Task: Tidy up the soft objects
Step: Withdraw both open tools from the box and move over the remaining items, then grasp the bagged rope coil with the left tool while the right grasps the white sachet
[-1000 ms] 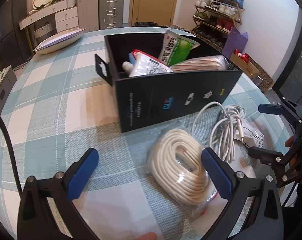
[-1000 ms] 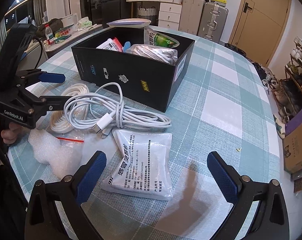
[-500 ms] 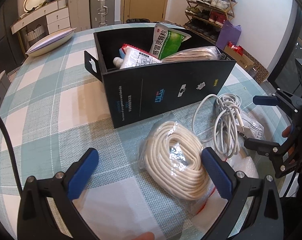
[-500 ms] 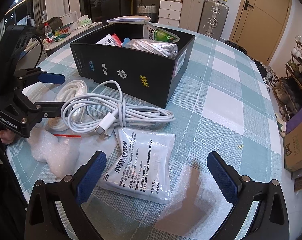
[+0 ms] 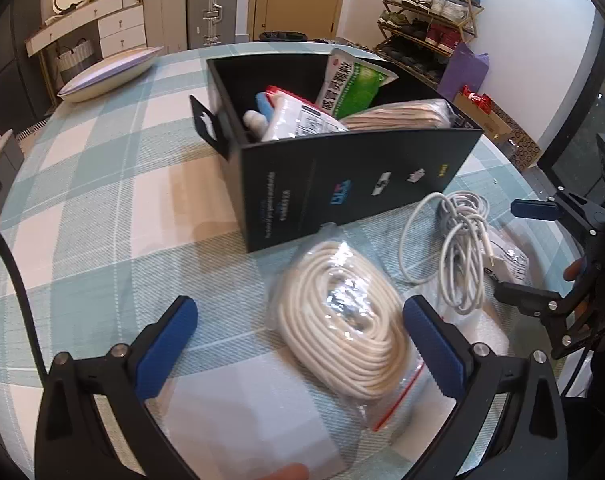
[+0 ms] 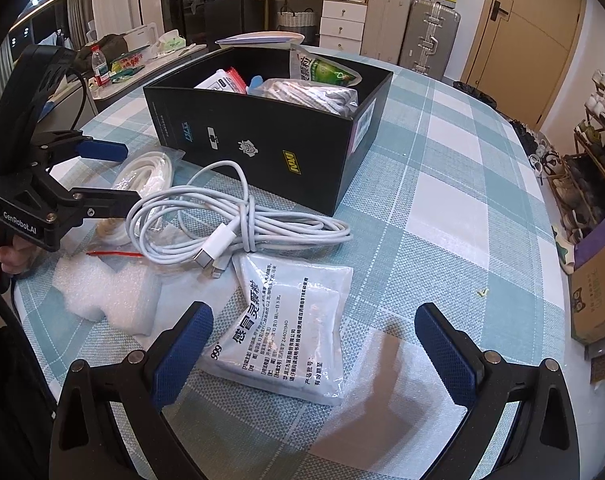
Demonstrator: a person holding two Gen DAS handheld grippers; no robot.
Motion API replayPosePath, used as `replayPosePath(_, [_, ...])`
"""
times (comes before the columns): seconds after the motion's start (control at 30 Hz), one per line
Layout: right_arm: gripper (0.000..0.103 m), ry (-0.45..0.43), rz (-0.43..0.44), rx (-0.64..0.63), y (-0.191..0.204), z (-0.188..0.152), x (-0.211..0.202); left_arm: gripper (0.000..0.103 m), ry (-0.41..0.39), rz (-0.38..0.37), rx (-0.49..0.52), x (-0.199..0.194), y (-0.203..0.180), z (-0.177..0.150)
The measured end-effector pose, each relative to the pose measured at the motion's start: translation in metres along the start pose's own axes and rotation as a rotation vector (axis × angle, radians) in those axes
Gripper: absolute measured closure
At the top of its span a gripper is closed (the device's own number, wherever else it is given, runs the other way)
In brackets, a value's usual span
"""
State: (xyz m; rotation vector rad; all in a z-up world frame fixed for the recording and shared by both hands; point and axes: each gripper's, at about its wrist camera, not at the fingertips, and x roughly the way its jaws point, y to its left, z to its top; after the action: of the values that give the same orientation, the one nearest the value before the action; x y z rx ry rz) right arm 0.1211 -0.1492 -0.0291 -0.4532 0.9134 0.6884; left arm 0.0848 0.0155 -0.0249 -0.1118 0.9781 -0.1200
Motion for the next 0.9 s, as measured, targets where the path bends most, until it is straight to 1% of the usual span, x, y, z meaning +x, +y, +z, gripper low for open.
replayPosePath(0.2, [0.001, 0.002, 0.006, -0.007, 0.002, 0.0, -0.001, 0.0, -0.001, 0.008, 0.04, 0.003, -0.013, -0.003])
replayPosePath(0.37, [0.001, 0.003, 0.007, -0.019, 0.005, -0.001, -0.002, 0.001, -0.007, 0.047, 0.074, 0.004, -0.022, -0.006])
replayPosePath(0.47, [0.001, 0.005, 0.009, -0.026, 0.007, -0.001, -0.002, 0.005, -0.015, 0.055, 0.094, 0.004, -0.026, -0.008])
replayPosePath(0.5, [0.003, 0.006, 0.012, -0.029, 0.007, -0.001, -0.002, 0.009, -0.019, 0.053, 0.1, 0.004, -0.027, -0.008])
replayPosePath(0.53, [0.007, 0.007, 0.015, -0.034, 0.008, -0.001, -0.002, 0.014, -0.023, 0.056, 0.105, 0.003, -0.027, -0.007])
replayPosePath(0.57, [0.011, 0.008, 0.018, -0.04, 0.01, -0.001, -0.002, 0.017, -0.028, 0.055, 0.109, 0.002, -0.027, -0.007])
replayPosePath(0.6, [0.019, 0.011, 0.023, -0.046, 0.011, -0.001, -0.002, 0.026, -0.033, 0.053, 0.114, 0.001, -0.028, -0.007])
replayPosePath(0.63, [0.025, 0.013, 0.025, -0.051, 0.012, -0.002, -0.001, 0.033, -0.037, 0.049, 0.118, 0.0, -0.027, -0.007])
replayPosePath(0.67, [0.026, 0.012, 0.029, -0.054, 0.012, -0.002, -0.002, 0.036, -0.038, 0.041, 0.123, -0.001, -0.028, -0.007])
replayPosePath(0.73, [0.034, 0.017, 0.046, -0.058, 0.013, -0.002, -0.003, 0.045, -0.039, 0.023, 0.126, -0.003, -0.027, -0.006])
replayPosePath(0.8, [0.038, 0.02, 0.047, -0.064, 0.013, -0.002, -0.004, 0.05, -0.04, 0.011, 0.128, -0.005, -0.027, -0.006])
replayPosePath(0.9, [0.05, 0.019, 0.044, -0.062, 0.011, -0.003, -0.006, 0.055, -0.046, 0.006, 0.138, -0.008, -0.028, -0.006])
